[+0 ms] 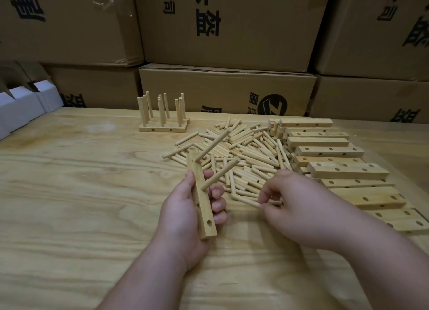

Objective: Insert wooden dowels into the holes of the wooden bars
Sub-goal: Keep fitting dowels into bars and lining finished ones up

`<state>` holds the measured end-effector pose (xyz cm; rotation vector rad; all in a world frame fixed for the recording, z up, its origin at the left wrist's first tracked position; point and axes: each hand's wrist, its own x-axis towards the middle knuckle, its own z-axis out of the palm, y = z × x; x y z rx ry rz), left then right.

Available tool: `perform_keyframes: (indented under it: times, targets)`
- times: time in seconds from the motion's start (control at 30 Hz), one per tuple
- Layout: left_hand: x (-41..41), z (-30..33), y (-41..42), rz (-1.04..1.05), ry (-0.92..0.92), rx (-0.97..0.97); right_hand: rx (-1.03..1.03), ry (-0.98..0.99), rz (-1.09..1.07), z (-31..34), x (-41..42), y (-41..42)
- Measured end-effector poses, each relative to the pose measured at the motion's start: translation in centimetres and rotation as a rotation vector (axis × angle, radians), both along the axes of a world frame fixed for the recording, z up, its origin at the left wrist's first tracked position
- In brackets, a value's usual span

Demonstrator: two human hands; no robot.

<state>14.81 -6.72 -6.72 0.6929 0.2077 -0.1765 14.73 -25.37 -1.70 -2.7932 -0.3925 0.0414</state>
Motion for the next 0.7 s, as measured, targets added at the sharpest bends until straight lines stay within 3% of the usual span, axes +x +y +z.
perform_keyframes:
  times: [0.17, 0.7]
  targets:
    - [0.2, -0.2, 0.1, 0.007, 0.005, -0.022, 0.221, 0.154, 0.124, 1.9, -1.4, 0.7]
    - [0.2, -0.1, 0.1, 0.018, 0.005, 0.0, 0.279, 0.124, 0.268, 1.3, -1.6, 1.2]
